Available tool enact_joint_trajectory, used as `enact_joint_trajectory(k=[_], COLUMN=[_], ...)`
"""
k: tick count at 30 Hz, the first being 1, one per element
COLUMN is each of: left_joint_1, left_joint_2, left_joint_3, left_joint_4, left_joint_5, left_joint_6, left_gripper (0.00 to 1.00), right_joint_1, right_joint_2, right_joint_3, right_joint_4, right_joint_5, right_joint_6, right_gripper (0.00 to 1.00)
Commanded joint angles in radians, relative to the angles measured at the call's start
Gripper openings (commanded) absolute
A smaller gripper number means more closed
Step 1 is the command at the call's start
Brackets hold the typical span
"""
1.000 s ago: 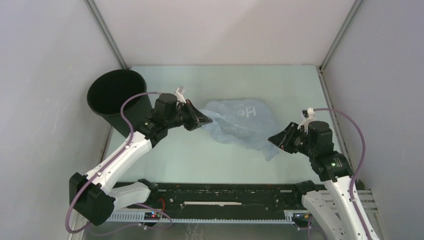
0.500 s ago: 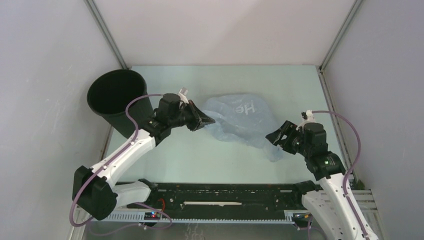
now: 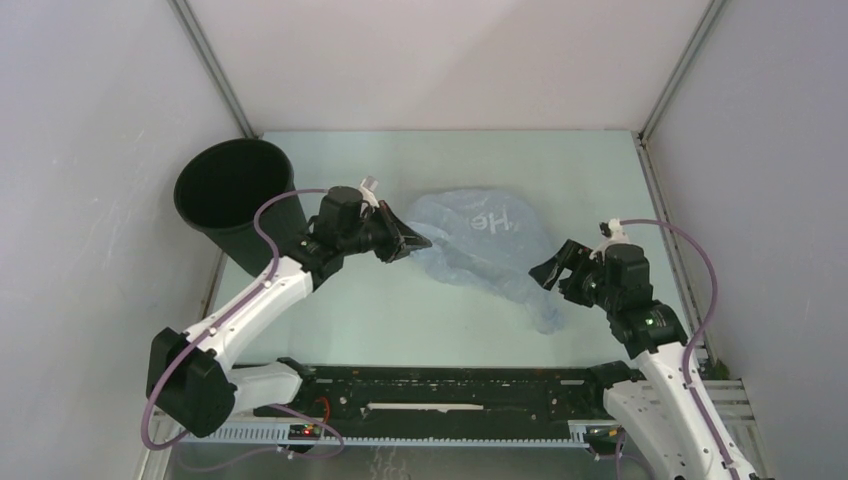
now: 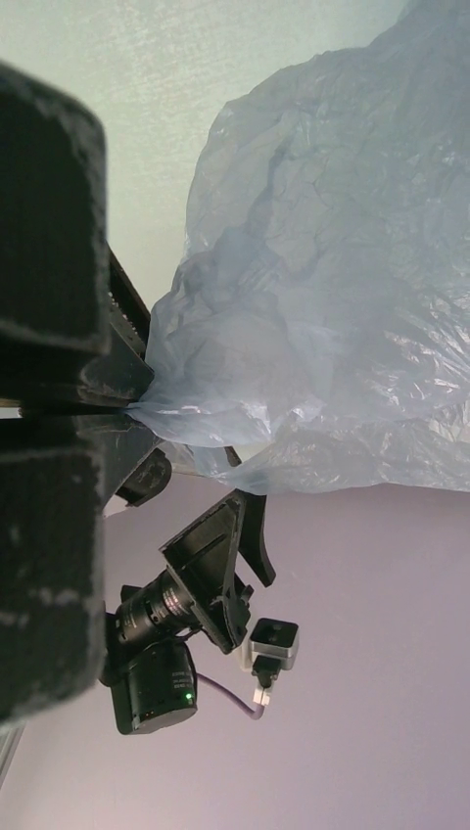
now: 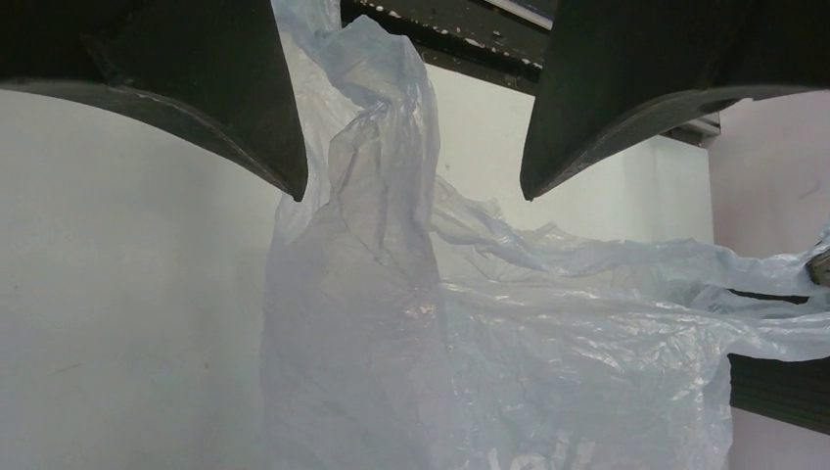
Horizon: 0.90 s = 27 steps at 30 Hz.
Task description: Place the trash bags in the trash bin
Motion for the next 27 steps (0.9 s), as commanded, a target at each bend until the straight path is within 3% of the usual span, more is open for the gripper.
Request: enact_joint_trajectory(k=[1,3,8,14,19,22,24,27], left_joint_1=[-0.004,-0.004,0.011,0.023,0.025,0.025,0.025,0.025], left_joint_2=[0.003,0.007,0.023,0.047,0.061,0.070,0.069,0.070], left_joint_3=[0.056,0.059,0.087,0.100,0.103,0.108,0.108,0.108], left_joint_4=[0.033,0.033,0.009,0.033,0.032,0.032,0.032,0.020], left_joint_5=[0.022,0.022,0.020,0.041,0.043,0.050,0.049,0.050], left_joint_6=[0.002,0.005,0.039,0.004,-0.001,-0.002,-0.001,0.013], left_gripper=[0.00,0.00,0.00,0.00,0.00,0.00,0.00,0.00], right_joint_1=[-0.005,0.020,0.204,0.362,0.402,0.406,0.406,0.409], right_joint_2=[0.019,0.034,0.103,0.164,0.225,0.245,0.253,0.240], right_joint_3=[0.021,0.046,0.127,0.128,0.133,0.133,0.135,0.135], right_joint_4=[-0.070,-0.136,-0.288,-0.331,-0.336,-0.296,-0.267,-0.241], right_joint_5=[0.031,0.035,0.219,0.413,0.500,0.521,0.515,0.469], right_joint_6=[-0.013,-0.009,0.097,0.119,0.144,0.131,0.117,0.097], right_gripper=[0.90,0.91,0.95,0.96,0.94,0.90,0.81,0.54])
